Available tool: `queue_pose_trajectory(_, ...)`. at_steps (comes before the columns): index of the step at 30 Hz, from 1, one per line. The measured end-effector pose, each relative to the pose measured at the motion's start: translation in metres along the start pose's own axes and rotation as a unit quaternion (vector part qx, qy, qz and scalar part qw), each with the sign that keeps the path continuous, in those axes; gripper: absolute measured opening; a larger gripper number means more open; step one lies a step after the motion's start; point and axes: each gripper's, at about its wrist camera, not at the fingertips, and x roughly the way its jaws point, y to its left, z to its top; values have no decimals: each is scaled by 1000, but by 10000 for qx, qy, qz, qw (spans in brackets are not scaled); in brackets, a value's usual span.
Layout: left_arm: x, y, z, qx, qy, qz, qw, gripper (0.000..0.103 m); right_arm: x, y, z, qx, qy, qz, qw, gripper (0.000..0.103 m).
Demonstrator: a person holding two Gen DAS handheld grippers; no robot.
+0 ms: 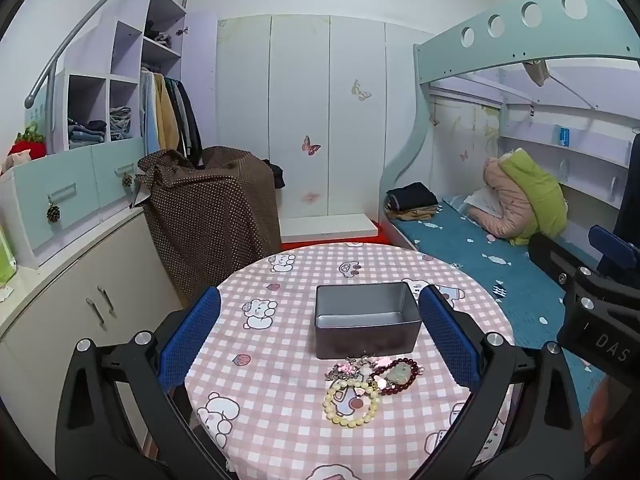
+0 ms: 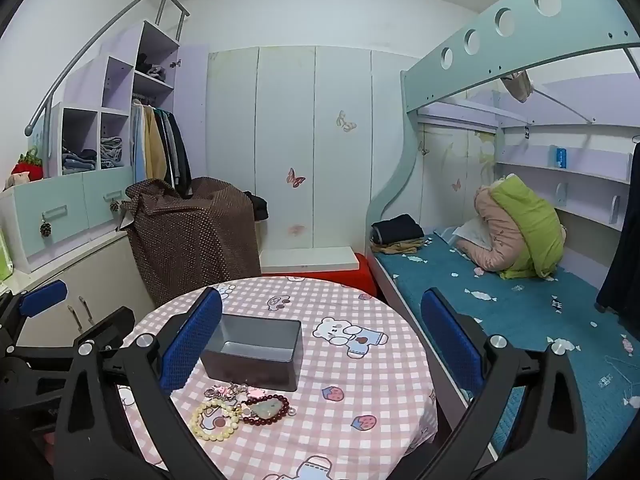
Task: Organize jewelry
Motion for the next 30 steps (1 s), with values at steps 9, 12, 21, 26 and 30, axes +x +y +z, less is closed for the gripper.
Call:
queue_pose_trajectory(9, -3, 3, -3, -116, 9, 54, 9999, 98, -2, 3, -6, -26, -50, -78, 10000, 96)
queue_pose_trajectory(12, -2, 5, -4, -107, 16, 73, 9999, 98, 3, -4, -5, 34, -23, -20, 10000, 96)
queue_pose_trajectory(21, 3, 4, -4, -127, 77, 17, 9999, 98, 3, -4, -4, 44, 13, -42, 10000, 96)
queue_pose_trajectory(26, 5, 2, -6, -90, 117, 19, 9999, 98, 5, -4, -6, 57, 43, -37, 10000, 96)
queue_pose_trajectory(30, 8, 1, -9, -82, 147, 5, 9999, 98, 7, -4, -6, 60, 70, -20, 10000, 96)
